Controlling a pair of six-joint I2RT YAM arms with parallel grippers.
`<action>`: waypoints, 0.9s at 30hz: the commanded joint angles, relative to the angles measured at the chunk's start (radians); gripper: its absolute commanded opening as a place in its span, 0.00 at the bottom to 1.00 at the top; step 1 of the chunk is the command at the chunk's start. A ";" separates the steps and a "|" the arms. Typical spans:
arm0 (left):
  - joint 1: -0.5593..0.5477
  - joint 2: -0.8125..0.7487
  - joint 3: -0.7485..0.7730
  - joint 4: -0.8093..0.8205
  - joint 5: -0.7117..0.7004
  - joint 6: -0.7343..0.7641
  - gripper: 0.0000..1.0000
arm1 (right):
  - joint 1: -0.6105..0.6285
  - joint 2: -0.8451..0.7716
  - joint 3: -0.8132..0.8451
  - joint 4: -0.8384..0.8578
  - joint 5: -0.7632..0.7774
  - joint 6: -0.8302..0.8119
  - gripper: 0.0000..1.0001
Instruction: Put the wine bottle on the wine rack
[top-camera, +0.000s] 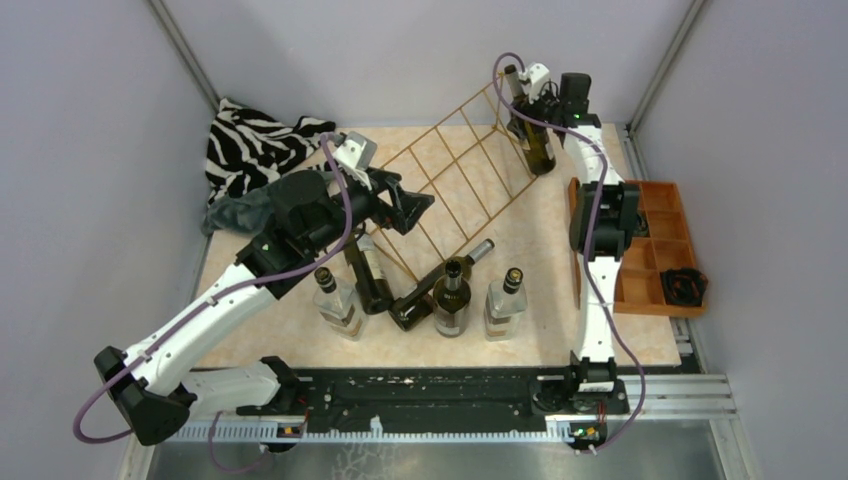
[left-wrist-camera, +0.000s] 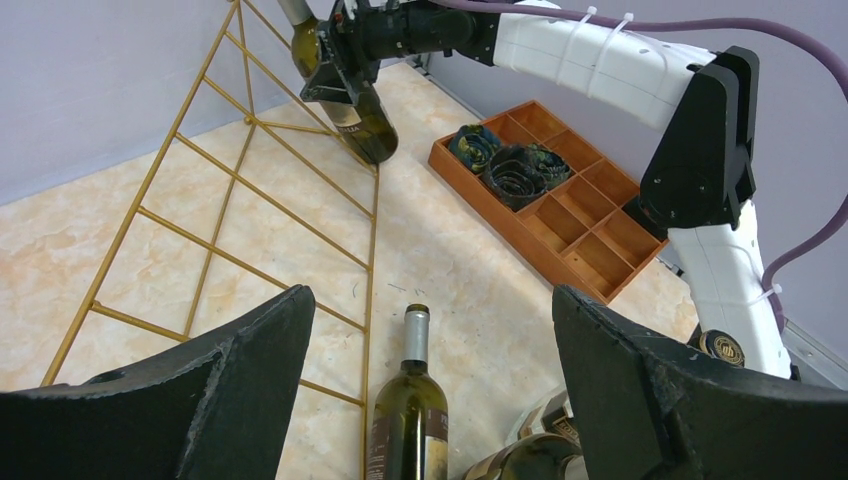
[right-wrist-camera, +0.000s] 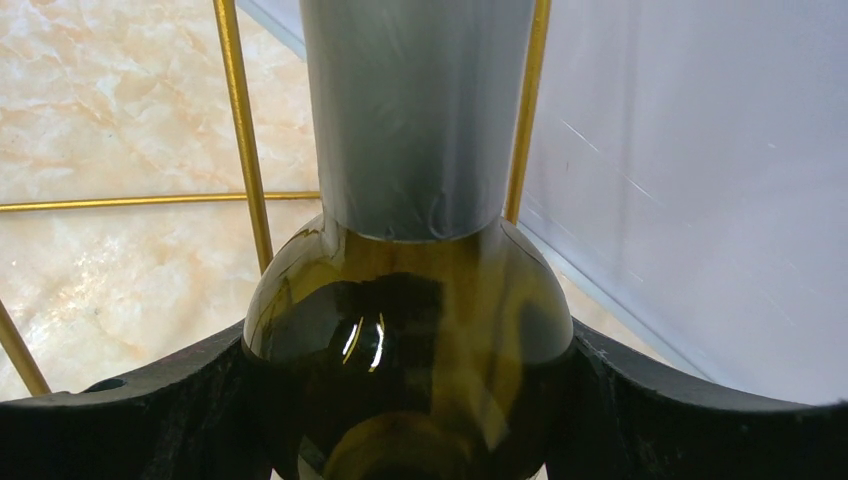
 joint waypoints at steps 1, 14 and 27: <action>0.004 0.004 -0.010 0.038 0.004 -0.007 0.95 | 0.018 0.037 0.046 0.027 0.003 0.015 0.75; 0.004 0.015 -0.006 0.041 0.002 -0.007 0.95 | 0.019 0.060 0.055 0.044 0.017 0.021 0.81; 0.004 0.010 0.000 0.041 0.016 -0.011 0.95 | 0.013 -0.037 0.004 0.069 0.011 0.053 0.92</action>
